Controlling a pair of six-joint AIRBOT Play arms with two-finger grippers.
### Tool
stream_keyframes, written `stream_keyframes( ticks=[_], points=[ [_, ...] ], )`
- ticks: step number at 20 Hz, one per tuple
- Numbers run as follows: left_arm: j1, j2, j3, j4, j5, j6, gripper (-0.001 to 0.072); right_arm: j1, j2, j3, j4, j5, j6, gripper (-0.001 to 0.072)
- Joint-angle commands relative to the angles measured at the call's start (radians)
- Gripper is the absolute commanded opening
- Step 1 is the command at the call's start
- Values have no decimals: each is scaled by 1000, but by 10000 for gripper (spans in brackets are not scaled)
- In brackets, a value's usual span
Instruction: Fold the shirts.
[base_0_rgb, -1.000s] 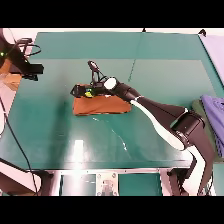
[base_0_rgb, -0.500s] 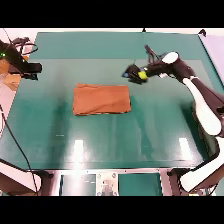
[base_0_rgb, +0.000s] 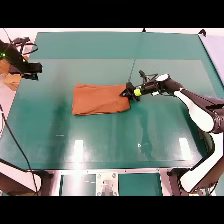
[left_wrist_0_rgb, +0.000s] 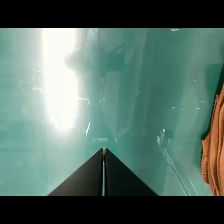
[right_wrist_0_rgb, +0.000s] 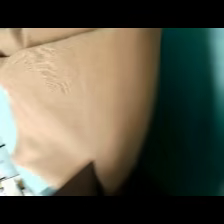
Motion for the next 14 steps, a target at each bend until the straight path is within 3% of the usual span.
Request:
stream_keyframes(
  ticks=[1,4,8,14],
  points=[
    [0,1,0,-5,-8,0,24,17,3,85,70,47,-14,15],
    [0,1,0,-15,-18,0,24,-121,132,221,19,74,82,14],
    [0,1,0,-47,-18,0,24,-433,316,381,-150,228,239,14],
    [0,1,0,-55,-23,0,24,-924,387,456,-197,454,285,14]
  ],
)
